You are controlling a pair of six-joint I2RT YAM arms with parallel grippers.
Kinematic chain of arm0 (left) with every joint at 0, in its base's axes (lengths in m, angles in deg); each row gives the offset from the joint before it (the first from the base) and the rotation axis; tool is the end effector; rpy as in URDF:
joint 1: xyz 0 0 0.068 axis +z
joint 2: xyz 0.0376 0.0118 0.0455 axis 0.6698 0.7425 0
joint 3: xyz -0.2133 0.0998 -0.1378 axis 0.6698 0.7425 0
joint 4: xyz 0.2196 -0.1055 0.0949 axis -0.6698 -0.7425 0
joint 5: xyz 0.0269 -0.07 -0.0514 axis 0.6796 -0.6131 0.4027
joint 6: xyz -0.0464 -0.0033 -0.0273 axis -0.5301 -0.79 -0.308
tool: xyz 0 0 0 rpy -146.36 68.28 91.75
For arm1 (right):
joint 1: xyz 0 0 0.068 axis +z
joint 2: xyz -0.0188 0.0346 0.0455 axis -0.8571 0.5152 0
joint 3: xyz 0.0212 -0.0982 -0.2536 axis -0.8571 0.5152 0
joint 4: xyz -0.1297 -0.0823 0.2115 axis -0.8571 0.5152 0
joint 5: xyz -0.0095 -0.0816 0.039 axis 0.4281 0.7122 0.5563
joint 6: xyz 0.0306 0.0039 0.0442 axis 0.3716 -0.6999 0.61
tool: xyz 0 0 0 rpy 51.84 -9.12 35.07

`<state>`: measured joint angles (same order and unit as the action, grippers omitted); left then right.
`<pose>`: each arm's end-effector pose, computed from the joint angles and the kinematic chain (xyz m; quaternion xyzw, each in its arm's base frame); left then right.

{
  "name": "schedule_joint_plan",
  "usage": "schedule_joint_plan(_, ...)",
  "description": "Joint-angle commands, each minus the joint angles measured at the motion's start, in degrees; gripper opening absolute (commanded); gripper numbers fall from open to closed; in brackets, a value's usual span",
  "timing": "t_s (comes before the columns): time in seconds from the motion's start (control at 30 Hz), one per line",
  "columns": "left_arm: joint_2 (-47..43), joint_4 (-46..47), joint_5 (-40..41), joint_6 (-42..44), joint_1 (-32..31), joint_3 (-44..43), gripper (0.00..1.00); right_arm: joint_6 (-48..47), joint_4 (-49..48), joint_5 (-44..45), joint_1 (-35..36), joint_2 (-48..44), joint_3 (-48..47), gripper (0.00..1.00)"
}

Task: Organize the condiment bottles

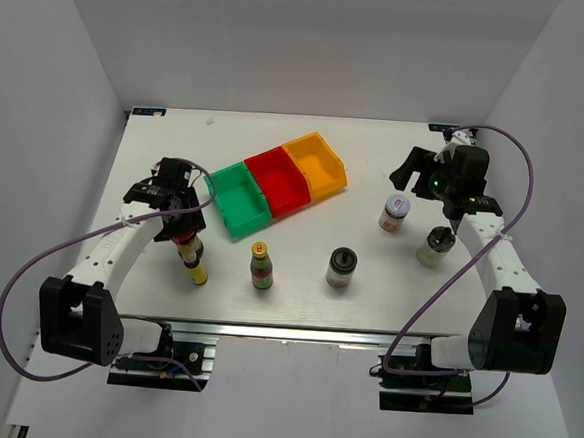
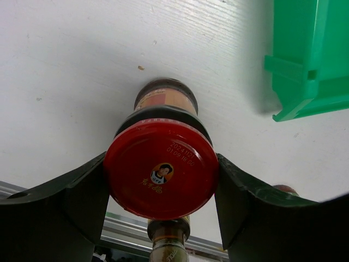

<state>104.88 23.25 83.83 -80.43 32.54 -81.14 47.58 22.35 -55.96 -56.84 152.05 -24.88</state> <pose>0.2378 -0.0314 0.2596 -0.1789 0.9564 0.0448 0.2265 0.3148 0.0199 0.3064 0.0299 0.8428 0.1729 0.5088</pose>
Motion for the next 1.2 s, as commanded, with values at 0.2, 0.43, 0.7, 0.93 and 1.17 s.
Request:
schedule_joint_plan(0.2, -4.26, 8.08, -2.69, 0.68, -0.06, -10.88, 0.22, -0.46, -1.55, -1.49, -0.22, 0.07, -1.03, 0.89)
schedule_joint_plan(0.43, 2.59, 14.14, -6.29, 4.09, -1.46, -23.44, 0.1, -0.55, -1.82, -1.23, -0.22, 0.07, -1.12, 0.89)
schedule_joint_plan(0.7, 12.87, 14.95, -8.75, 7.44, -5.25, -34.79, 0.05, -0.81, -1.03, 0.97, -0.22, 0.25, -0.68, 0.89)
schedule_joint_plan(0.93, 17.8, 13.19, -7.35, 7.71, -6.04, -36.64, 0.04, -0.9, -0.15, 1.5, -0.22, 1.3, -0.68, 0.89)
schedule_joint_plan(1.17, 19.73, 11.87, -6.99, 7.8, -6.48, -36.2, 0.05, -0.99, 0.12, 2.03, -0.22, 2.27, -0.77, 0.89)
